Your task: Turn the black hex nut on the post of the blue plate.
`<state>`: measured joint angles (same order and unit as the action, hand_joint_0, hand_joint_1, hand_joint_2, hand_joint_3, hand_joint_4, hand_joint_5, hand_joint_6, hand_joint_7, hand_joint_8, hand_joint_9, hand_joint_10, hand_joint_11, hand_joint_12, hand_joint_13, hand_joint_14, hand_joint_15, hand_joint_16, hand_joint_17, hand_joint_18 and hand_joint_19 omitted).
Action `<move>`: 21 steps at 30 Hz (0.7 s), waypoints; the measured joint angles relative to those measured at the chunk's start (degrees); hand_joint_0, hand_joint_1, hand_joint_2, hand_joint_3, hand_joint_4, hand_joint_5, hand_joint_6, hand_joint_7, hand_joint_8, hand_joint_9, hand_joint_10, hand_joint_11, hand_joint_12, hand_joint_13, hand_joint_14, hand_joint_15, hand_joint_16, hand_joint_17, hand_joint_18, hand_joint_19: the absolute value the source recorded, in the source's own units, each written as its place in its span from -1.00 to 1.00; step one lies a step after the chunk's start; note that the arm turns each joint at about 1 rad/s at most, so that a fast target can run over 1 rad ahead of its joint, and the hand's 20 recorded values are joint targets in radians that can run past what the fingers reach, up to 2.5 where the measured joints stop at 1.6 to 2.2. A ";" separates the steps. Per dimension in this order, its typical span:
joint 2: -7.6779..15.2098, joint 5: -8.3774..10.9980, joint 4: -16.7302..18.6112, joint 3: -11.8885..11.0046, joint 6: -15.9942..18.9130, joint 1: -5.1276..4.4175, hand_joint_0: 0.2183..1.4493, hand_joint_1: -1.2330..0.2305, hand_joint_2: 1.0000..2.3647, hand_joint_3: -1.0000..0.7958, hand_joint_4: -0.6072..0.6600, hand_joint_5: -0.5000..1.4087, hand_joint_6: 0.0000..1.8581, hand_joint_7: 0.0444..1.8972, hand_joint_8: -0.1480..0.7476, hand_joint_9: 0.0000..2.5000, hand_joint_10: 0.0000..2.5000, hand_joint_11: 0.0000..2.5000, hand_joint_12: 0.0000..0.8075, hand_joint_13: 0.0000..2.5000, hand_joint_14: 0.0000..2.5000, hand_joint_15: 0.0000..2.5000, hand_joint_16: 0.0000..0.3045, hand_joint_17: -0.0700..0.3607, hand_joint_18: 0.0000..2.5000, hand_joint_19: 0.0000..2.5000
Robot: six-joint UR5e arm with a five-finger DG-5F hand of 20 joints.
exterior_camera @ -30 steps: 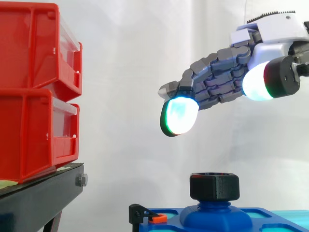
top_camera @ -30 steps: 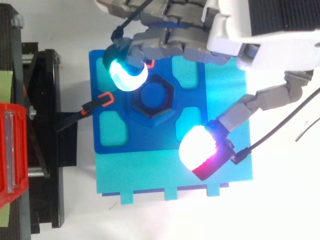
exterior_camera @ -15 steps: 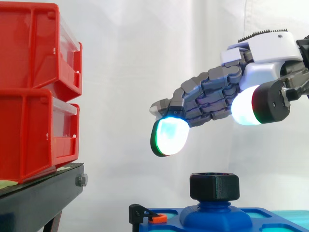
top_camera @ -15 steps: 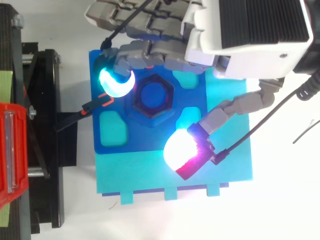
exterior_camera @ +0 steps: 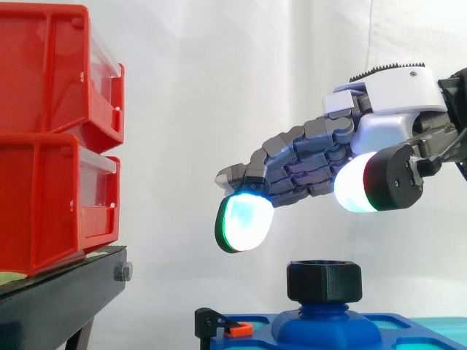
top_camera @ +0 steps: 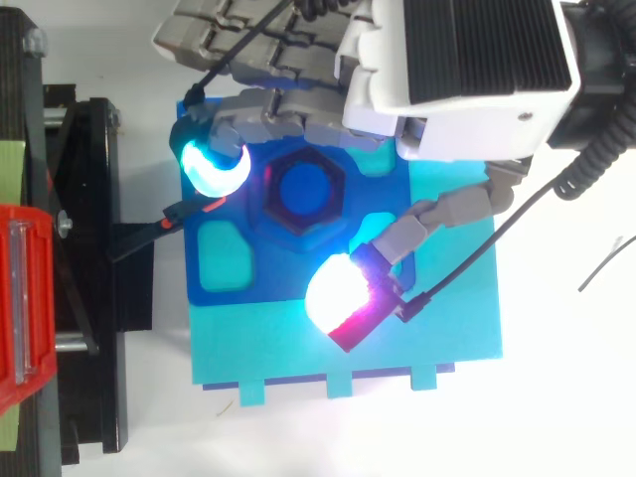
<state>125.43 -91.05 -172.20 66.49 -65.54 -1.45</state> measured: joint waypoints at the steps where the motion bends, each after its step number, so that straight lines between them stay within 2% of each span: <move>1: 0.00 0.00 -0.01 0.01 -0.01 0.00 -0.75 -0.22 -1.00 -0.44 0.26 -0.77 -0.46 -0.20 -0.19 -1.00 -1.00 -1.00 -0.02 -1.00 -1.00 -1.00 -0.64 -0.11 -1.00 -1.00; 9: 0.05 -0.01 0.35 0.95 0.04 0.02 -0.71 -0.28 -1.00 -0.44 0.23 -0.77 -0.46 -0.21 -0.22 -1.00 -1.00 -1.00 -0.06 -1.00 -1.00 -1.00 -0.66 -0.14 -1.00 -1.00; 21: 0.47 -0.24 0.46 1.09 0.03 0.09 -0.67 -0.40 -1.00 -0.44 0.22 -0.77 -0.46 -0.20 -0.24 -1.00 -1.00 -1.00 -0.09 -1.00 -1.00 -1.00 -0.68 -0.16 -1.00 -1.00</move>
<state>125.89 -91.28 -171.74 67.59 -65.50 -1.36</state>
